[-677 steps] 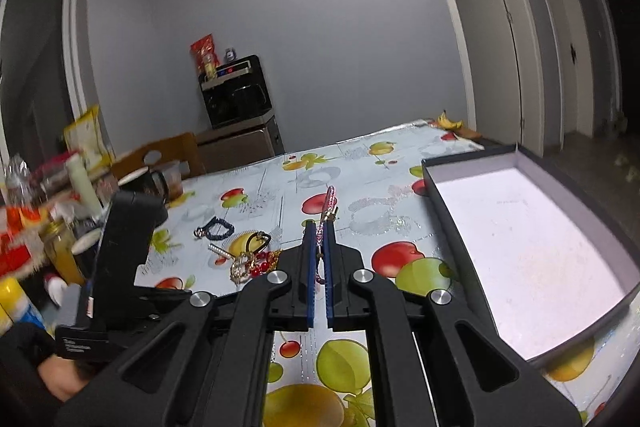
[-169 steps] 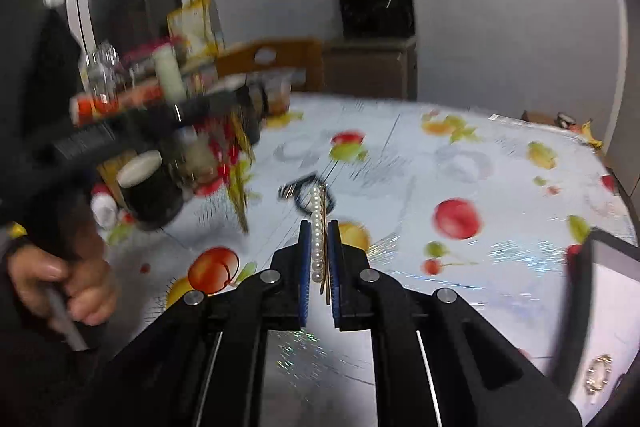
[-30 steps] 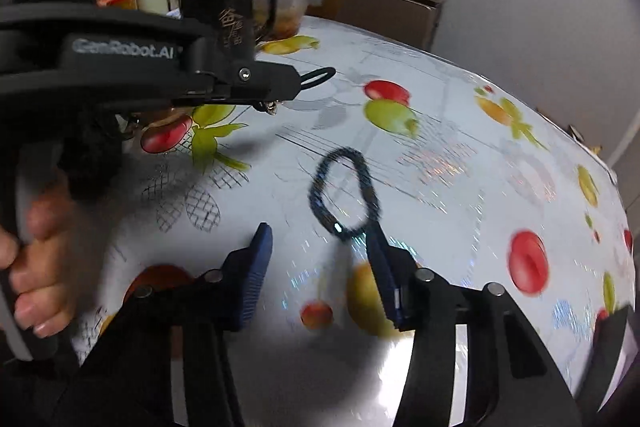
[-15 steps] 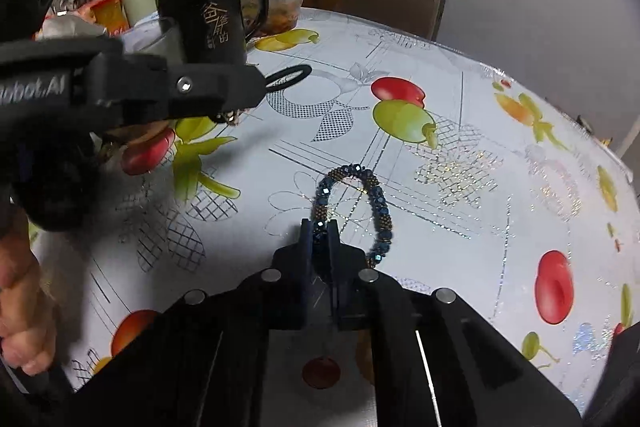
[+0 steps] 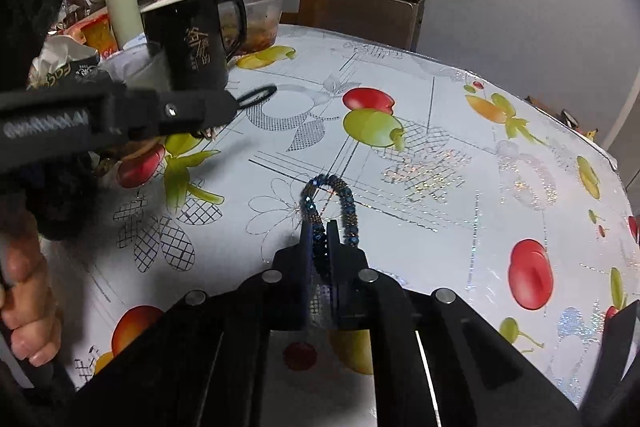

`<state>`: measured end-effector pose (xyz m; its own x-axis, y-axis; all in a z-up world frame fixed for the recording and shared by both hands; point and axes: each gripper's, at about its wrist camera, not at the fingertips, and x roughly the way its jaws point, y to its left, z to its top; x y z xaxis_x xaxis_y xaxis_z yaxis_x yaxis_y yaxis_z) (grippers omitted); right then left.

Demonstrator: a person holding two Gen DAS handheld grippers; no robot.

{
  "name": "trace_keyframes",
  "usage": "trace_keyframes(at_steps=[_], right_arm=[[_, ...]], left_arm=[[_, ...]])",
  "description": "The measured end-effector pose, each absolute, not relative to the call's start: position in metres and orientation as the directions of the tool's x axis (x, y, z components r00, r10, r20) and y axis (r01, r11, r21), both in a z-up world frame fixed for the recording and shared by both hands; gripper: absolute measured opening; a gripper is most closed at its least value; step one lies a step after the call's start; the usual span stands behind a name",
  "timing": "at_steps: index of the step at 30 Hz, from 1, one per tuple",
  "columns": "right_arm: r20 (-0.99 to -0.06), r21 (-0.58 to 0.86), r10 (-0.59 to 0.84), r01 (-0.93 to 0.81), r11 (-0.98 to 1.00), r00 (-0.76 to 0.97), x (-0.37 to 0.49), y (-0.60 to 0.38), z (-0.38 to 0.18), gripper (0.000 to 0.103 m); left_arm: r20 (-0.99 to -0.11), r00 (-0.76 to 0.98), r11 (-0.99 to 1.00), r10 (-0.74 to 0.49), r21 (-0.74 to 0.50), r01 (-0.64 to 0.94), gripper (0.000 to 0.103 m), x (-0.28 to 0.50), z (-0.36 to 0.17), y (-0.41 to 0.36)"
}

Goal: Organize jewelry
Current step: 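Grasp the dark blue beaded bracelet with the right tool while the left holds the tie, then release the black hair tie into the box with the left tool while the right carries the bracelet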

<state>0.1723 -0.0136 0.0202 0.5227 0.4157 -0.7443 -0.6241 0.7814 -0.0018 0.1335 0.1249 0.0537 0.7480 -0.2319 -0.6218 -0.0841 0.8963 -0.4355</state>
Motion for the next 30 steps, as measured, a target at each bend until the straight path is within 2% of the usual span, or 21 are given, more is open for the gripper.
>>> trace_keyframes(at_steps=[17, 24, 30], right_arm=[[-0.615, 0.101, 0.509, -0.580, 0.809, 0.603, 0.145, -0.100, 0.095, 0.007], [-0.559, 0.106, 0.506, -0.549, 0.829, 0.657, 0.125, -0.155, 0.127, 0.007], [-0.501, 0.127, 0.482, -0.490, 0.862, 0.718, 0.105, -0.223, 0.147, 0.007]], left_arm=[[-0.618, 0.759, 0.948, -0.207, -0.317, 0.000, 0.009, 0.127, 0.075, 0.076], [-0.603, 0.770, 0.966, -0.207, -0.249, 0.065, 0.009, 0.120, 0.088, 0.034], [-0.583, 0.786, 0.978, -0.205, -0.141, 0.151, 0.009, 0.107, 0.104, -0.027]])
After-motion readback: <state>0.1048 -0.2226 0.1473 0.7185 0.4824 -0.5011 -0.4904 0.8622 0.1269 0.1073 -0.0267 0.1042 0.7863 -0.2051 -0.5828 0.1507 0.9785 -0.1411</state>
